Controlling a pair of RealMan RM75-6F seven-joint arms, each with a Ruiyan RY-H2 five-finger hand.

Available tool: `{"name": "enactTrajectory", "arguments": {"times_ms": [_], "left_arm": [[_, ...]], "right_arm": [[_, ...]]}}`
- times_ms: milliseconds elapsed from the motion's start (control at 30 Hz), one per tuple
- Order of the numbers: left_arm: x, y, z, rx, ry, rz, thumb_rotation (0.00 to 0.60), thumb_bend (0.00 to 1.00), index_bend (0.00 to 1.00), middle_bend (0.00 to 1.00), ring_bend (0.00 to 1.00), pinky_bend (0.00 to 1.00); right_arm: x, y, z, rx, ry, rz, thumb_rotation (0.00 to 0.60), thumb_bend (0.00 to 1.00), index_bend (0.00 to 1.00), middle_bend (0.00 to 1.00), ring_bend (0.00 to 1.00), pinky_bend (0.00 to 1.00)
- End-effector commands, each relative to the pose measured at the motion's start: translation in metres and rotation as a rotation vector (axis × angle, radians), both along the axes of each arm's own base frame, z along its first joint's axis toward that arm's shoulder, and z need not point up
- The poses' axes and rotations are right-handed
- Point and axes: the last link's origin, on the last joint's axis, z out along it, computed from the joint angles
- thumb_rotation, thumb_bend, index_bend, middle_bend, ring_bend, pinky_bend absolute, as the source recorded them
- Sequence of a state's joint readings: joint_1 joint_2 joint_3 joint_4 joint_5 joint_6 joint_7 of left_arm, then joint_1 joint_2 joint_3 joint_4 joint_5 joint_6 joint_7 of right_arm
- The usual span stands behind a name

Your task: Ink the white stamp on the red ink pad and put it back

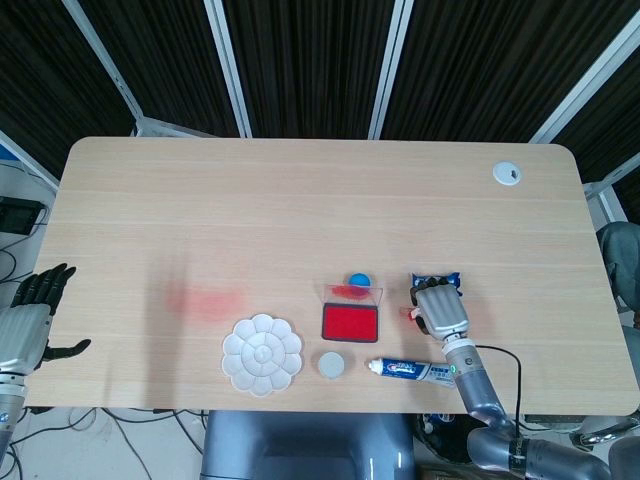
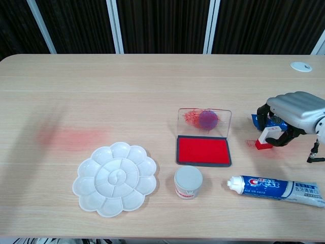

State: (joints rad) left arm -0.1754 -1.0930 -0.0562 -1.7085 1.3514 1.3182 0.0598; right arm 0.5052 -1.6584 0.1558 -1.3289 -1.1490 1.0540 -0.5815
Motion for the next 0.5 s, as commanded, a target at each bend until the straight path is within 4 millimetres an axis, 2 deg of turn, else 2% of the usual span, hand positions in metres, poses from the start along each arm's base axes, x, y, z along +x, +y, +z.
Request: {"name": "enactTrajectory", "arguments": {"times_ms": [33,500], "left_arm": [[0.0,0.0001,0.0,0.0,-0.001,0.001,0.6,0.03,0.0,0.0,0.0,0.0],[-0.0001,0.0002,-0.0002,-0.006,-0.004,0.008,0.6,0.03,0.0,0.0,0.0,0.0]], "right_arm": [[0.0,-0.0002,-0.0007,0.001,0.002,0.0,0.6,0.39,0.53,0.4,0.31,0.32],[-0.0033,0.0004,-0.0041,0.008,0.011,-0.007,0.6,0.45,0.55,0.41,0.32,0.32]]}}
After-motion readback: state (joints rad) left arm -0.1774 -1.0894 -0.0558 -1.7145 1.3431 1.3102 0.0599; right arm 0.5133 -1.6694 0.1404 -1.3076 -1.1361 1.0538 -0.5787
